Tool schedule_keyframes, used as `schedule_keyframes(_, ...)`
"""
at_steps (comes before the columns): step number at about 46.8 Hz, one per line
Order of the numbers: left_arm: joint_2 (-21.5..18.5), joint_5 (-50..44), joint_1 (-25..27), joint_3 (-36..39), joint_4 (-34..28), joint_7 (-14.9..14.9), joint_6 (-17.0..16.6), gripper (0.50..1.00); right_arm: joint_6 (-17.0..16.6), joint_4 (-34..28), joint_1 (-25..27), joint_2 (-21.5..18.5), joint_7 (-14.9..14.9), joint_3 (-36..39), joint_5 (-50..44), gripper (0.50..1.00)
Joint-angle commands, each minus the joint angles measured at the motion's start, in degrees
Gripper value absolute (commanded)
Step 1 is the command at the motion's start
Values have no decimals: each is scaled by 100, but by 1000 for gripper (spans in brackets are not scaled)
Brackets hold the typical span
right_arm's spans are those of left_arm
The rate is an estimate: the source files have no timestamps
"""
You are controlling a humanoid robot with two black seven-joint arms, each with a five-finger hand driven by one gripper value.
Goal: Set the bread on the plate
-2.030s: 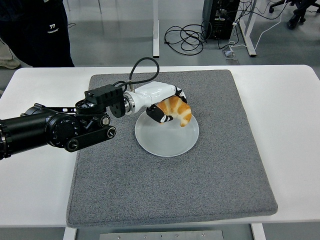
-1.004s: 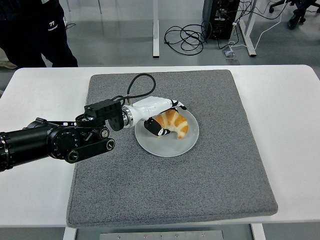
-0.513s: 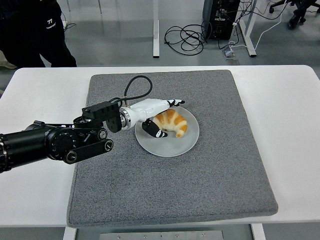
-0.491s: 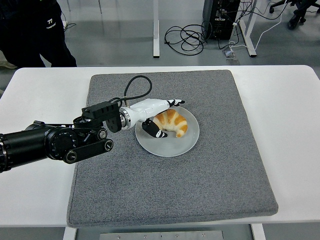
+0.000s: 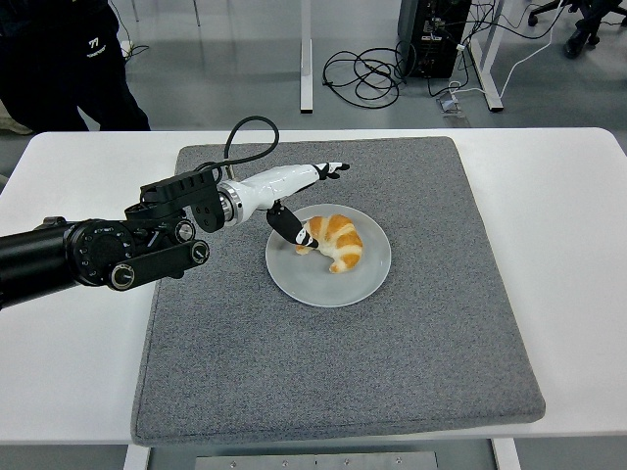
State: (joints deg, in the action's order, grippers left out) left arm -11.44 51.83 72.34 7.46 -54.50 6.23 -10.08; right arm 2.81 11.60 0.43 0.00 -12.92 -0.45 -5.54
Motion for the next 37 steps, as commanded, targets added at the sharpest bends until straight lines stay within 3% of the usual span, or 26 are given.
schedule_keyframes(1, -8, -340, 69, -26, 1, 1, -3, 963, 0, 0, 1, 0, 0, 1, 0, 1000)
schedule_keyframes(17, -130, -1588, 105, -570, 124, 27, 85, 963, 0, 0, 1, 0, 0, -7, 0, 1000)
schedule_keyframes(37, -131, -3443, -27, -1827, 1688, 54, 1403, 961, 0, 0, 1, 0, 0, -7, 0, 1000)
